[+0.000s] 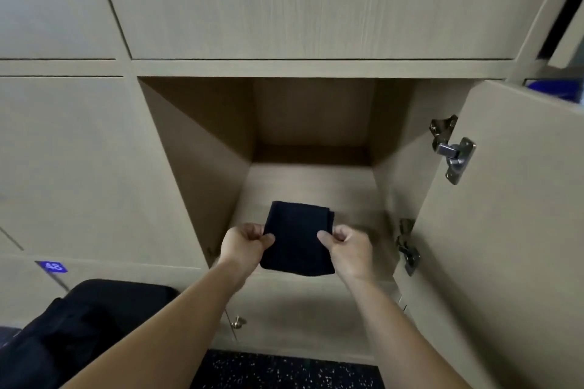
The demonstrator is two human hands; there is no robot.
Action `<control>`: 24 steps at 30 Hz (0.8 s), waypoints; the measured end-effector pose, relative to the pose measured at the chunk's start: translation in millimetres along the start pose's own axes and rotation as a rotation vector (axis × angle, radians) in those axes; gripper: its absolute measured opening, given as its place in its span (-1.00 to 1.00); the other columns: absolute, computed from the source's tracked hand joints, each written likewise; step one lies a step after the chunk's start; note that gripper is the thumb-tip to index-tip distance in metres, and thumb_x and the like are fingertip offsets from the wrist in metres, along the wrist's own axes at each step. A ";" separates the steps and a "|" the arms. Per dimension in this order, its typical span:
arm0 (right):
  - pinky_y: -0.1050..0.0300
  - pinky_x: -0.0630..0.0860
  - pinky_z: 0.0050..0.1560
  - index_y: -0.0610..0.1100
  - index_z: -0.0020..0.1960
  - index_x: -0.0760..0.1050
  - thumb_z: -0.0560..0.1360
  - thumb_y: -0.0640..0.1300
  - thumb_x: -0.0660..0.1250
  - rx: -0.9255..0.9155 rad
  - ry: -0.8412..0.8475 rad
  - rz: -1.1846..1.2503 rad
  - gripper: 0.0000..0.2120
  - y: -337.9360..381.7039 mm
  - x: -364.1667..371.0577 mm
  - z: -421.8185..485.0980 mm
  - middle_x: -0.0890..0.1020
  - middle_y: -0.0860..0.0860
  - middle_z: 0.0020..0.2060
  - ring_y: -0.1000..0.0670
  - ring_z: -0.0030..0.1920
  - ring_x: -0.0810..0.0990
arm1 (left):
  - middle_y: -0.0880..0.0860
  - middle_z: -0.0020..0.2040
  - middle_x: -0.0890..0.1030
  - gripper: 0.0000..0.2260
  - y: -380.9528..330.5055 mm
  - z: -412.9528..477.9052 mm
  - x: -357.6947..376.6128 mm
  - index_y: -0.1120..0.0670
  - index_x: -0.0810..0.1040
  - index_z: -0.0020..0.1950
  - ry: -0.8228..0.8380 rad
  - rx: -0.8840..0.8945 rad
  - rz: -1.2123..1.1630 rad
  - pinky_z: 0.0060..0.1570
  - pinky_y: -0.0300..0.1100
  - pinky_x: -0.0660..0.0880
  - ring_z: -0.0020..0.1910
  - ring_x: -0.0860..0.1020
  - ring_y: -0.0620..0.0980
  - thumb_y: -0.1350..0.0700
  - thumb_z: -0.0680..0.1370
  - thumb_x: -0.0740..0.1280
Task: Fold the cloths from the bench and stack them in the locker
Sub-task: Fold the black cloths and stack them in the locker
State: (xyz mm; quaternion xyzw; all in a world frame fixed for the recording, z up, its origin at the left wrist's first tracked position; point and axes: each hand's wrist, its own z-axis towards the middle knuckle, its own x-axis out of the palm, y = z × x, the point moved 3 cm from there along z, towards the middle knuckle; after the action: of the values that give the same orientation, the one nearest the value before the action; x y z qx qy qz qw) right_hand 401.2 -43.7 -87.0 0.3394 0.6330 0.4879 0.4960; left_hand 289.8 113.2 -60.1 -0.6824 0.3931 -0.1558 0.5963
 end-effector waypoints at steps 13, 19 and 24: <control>-0.11 0.58 0.08 -0.14 -0.09 0.64 0.50 -0.16 0.41 0.039 0.061 -0.016 -0.94 -18.6 16.7 81.6 0.70 -0.03 -0.14 -0.07 -0.07 0.66 | 0.11 -0.02 0.68 -0.90 -1.5 76.8 23.6 0.17 0.62 0.05 0.072 0.032 0.020 0.11 -0.03 0.58 0.00 0.64 0.04 0.24 0.55 0.39; -0.02 0.57 0.01 -0.13 -0.13 0.60 0.49 -0.21 0.42 0.048 0.057 -0.003 -0.96 -33.3 25.9 85.5 0.69 -0.03 -0.17 -0.06 -0.10 0.66 | 0.09 -0.06 0.68 -0.92 16.0 87.1 26.9 0.18 0.62 0.03 0.044 0.014 0.029 -0.06 -0.15 0.58 -0.07 0.63 0.02 0.26 0.56 0.37; 0.02 0.58 0.09 -0.22 0.10 0.62 0.48 -0.18 0.45 0.045 0.039 -0.049 -0.78 -45.3 35.9 86.3 0.69 -0.05 -0.04 -0.05 -0.01 0.65 | 0.03 -0.12 0.66 -0.93 28.1 92.7 26.3 0.13 0.61 -0.02 0.033 0.015 0.014 -0.23 -0.27 0.51 -0.16 0.60 -0.07 0.27 0.57 0.36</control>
State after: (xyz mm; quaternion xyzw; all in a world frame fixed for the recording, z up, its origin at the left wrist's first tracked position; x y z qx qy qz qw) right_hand 476.5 0.1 -143.6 0.3254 0.6615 0.4675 0.4878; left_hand 360.0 158.9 -115.4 -0.6726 0.4064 -0.1656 0.5958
